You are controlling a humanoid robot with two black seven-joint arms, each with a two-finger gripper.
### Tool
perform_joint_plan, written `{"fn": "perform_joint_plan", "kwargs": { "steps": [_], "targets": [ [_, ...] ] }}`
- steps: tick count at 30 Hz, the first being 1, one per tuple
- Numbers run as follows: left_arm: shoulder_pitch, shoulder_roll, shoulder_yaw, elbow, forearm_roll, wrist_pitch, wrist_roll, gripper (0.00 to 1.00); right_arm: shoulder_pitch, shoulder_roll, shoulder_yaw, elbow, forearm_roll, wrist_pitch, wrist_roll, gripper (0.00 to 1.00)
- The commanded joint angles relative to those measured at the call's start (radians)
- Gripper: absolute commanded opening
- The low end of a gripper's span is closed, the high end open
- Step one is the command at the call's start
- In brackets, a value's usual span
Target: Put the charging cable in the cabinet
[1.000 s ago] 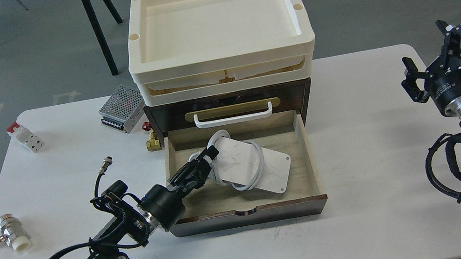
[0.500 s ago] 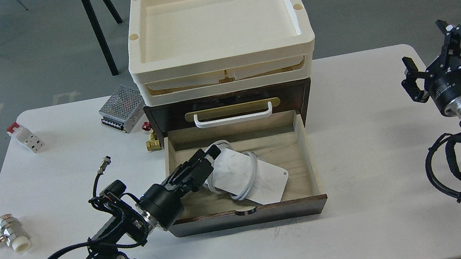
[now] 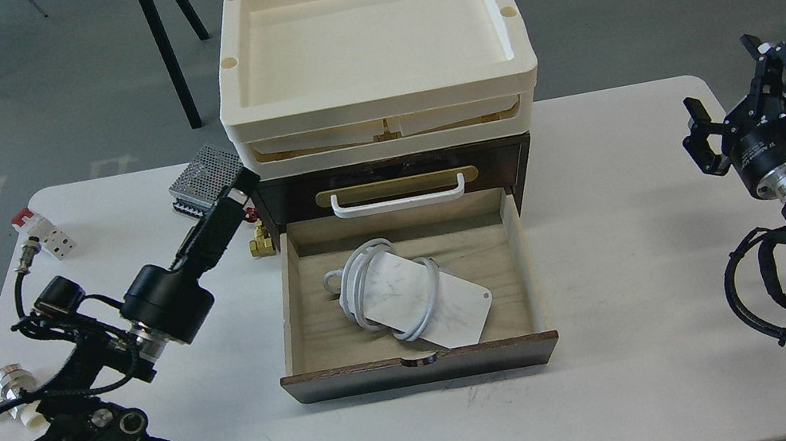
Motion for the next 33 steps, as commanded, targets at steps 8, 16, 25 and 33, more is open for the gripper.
{"fn": "perform_joint_plan", "kwargs": {
  "steps": [8, 16, 25, 33],
  "targets": [
    [0.011, 0.068, -0.027, 0.094, -0.717, -0.073, 0.0, 0.96, 0.0, 0.0, -0.002, 0.003, 0.0, 0.0, 0.0, 0.99],
    [0.014, -0.006, -0.073, 0.178, -0.871, -0.224, 0.0, 0.97, 0.0, 0.0, 0.001, 0.004, 0.0, 0.006, 0.0, 0.99],
    [-0.021, -0.138, -0.132, 0.456, -0.865, -0.442, 0.0, 0.99, -0.002, 0.0, 0.002, 0.008, 0.0, 0.009, 0.0, 0.99],
    [-0.044, -0.142, -0.13, 0.481, -0.86, -0.451, 0.0, 0.99, -0.003, 0.0, 0.001, 0.009, 0.0, 0.009, 0.0, 0.99]
  ]
}}
